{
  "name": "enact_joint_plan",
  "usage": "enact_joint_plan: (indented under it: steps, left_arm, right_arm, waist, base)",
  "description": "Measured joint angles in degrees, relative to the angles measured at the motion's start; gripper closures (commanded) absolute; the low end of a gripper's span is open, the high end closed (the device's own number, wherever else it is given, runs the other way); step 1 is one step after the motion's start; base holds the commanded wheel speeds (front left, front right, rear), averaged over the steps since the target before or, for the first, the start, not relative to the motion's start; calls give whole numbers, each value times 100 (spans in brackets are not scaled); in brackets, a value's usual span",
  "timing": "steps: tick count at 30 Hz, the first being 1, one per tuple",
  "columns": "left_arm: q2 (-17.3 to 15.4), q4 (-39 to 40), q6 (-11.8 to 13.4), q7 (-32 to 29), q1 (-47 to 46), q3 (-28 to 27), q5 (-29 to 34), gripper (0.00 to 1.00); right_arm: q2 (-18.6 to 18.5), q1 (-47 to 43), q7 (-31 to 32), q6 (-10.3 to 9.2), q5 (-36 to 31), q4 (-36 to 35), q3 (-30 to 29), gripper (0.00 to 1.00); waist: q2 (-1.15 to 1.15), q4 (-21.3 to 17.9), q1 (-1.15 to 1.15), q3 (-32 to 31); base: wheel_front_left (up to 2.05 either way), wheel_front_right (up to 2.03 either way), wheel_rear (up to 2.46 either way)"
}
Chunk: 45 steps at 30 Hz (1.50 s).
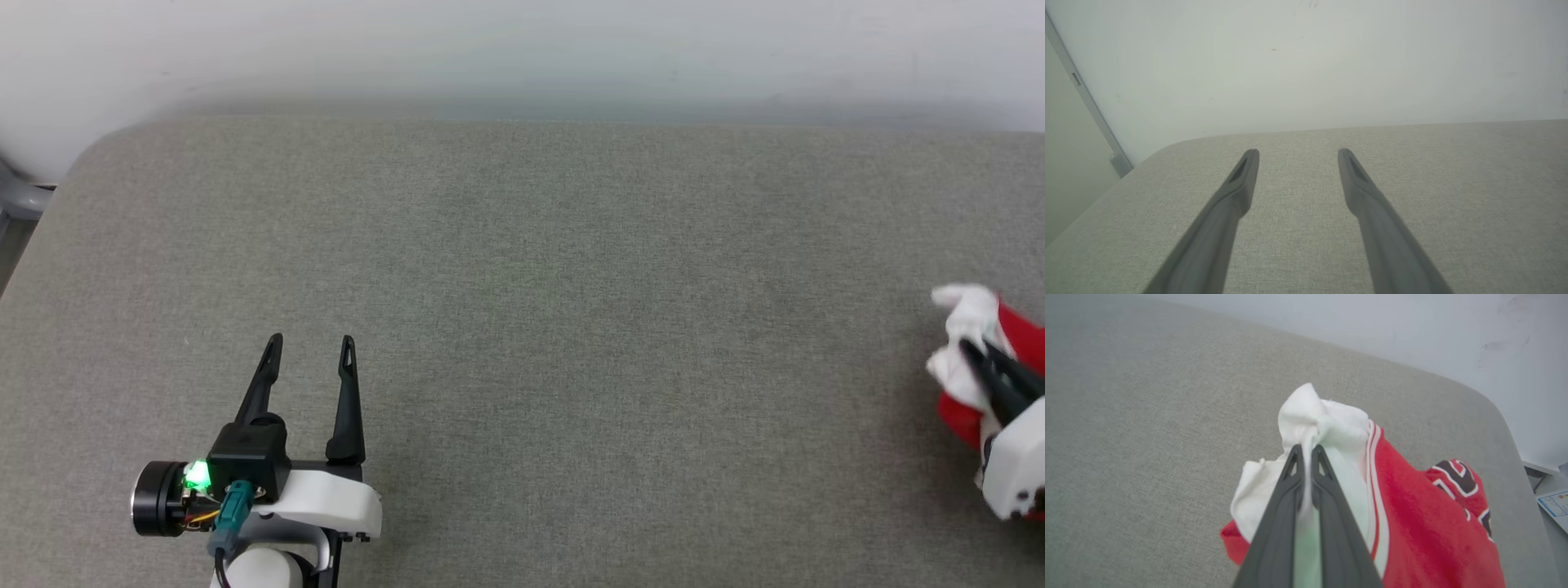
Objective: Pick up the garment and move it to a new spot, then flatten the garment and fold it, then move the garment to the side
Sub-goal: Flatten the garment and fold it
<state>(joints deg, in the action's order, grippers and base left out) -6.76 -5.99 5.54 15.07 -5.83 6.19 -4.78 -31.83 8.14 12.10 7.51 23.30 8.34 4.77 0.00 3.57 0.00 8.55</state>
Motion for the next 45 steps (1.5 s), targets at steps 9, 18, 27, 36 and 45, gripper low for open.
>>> enact_joint_plan:
  steps: [9, 18, 27, 36, 45]
  left_arm:
    - [57, 38, -35, 0, -29, 18, 9, 0]
    - [134, 10, -51, 0, -177, 26, 26, 0]
    - [188, -15, -79, 0, -305, 20, 52, 0]
    - [235, -69, -99, 0, -410, 15, 55, 0]
    - [274, -174, -153, 0, -419, 7, 80, 0]
  right_arm:
    - [372, 1192, 119, 0, -270, -713, 167, 100]
    - [1105, 2636, 210, 0, -192, -25, 1758, 100]
    - [1760, 3585, 85, 0, 253, 1492, 3955, 100]
    - [2084, 3726, 48, -2, 983, 3020, 5732, 100]
    - [2264, 3916, -966, 0, 1494, 3717, 6134, 0]
  waist:
    - [0, 126, 0, 133]
    - [0, 295, 0, 349]
    - [0, 399, 1, 583]
    - [0, 443, 0, 709]
    - [0, 404, 0, 572]
  base:
    - [0, 0, 0]
    - [0, 0, 0]
    - [0, 0, 0]
    - [0, 0, 0]
    - [0, 0, 0]
